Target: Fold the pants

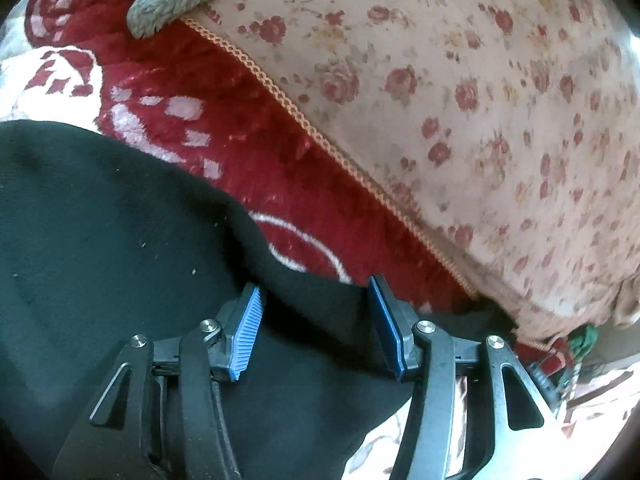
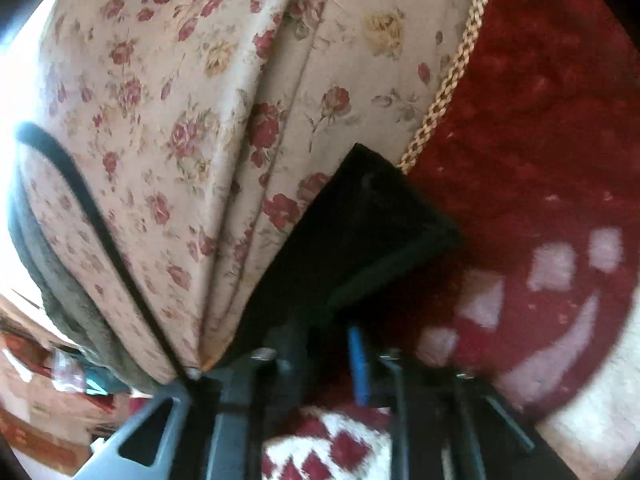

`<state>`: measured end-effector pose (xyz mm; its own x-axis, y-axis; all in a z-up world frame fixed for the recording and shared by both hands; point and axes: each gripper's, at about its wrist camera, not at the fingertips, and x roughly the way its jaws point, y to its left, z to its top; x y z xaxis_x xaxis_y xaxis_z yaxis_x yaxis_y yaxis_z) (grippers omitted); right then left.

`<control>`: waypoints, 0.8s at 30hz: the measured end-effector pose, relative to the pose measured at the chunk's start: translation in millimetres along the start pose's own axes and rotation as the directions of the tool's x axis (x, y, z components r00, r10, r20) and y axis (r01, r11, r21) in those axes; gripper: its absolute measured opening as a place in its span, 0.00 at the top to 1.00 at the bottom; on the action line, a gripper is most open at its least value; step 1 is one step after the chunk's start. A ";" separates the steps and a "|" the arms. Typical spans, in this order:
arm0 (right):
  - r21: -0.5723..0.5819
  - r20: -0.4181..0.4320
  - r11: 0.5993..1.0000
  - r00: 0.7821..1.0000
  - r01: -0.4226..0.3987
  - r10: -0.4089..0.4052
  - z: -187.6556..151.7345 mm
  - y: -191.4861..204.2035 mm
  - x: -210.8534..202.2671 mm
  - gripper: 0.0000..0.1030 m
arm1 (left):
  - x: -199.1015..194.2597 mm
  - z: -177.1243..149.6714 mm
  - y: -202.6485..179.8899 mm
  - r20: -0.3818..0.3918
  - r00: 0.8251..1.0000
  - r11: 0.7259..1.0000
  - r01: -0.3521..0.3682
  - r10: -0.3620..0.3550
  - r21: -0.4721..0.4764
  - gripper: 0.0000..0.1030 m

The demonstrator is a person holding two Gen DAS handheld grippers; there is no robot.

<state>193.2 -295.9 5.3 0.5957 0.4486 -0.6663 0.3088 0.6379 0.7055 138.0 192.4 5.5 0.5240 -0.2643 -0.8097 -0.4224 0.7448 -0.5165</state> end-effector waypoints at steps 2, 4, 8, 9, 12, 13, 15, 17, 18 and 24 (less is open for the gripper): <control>-0.016 0.014 0.999 0.999 -0.040 0.040 -1.1 2.0 -7.1 0.94 | 2.7 1.2 0.8 0.011 1.000 1.000 -0.005 0.004 0.008 0.87; -0.069 0.031 0.996 0.998 -0.060 0.063 -3.4 9.5 -20.5 0.95 | 2.0 1.1 1.2 0.028 1.000 0.999 -0.009 0.008 0.037 0.92; -0.156 0.053 0.984 0.994 -0.084 0.093 -4.6 25.7 -52.8 0.95 | -11.4 -2.4 3.6 0.064 0.997 0.999 0.028 -0.031 0.040 0.95; -0.167 0.056 0.982 0.993 -0.094 0.104 -4.5 29.0 -61.2 0.95 | -16.4 -3.6 2.1 0.074 0.997 0.998 0.032 -0.036 0.046 0.95; -0.189 0.065 0.976 0.990 -0.109 0.124 -7.5 36.0 -81.1 0.95 | -30.3 -8.6 -5.0 0.103 0.994 0.996 0.034 -0.042 0.078 0.95; -0.198 0.067 0.973 0.989 -0.117 0.132 -10.1 38.7 -88.1 0.95 | -37.3 -11.3 -7.4 0.113 0.993 0.995 0.034 -0.044 0.090 0.95; -0.212 0.068 0.969 0.987 -0.126 0.143 -15.3 42.0 -101.3 0.95 | -51.4 -17.7 -11.3 0.132 0.990 0.994 0.038 -0.052 0.107 0.95; -0.217 0.069 0.966 0.985 -0.138 0.156 -20.5 43.7 -116.2 0.95 | -66.4 -25.4 -13.8 0.150 0.987 0.991 0.041 -0.061 0.128 0.95; -0.217 0.069 0.965 0.984 -0.144 0.162 -24.8 46.8 -119.6 0.95 | -74.9 -30.1 -16.2 0.161 0.985 0.989 0.043 -0.065 0.141 0.95; -0.240 0.095 0.958 0.978 -0.159 0.186 -42.8 40.0 -173.8 0.95 | -119.2 -64.7 -25.7 0.196 0.976 0.976 0.052 -0.094 0.211 0.95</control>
<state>70.3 -321.6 139.0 0.7101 0.4981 -0.4977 0.0230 0.6901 0.7234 38.5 165.1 97.2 0.6960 -0.2085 -0.6871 -0.2286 0.8428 -0.4873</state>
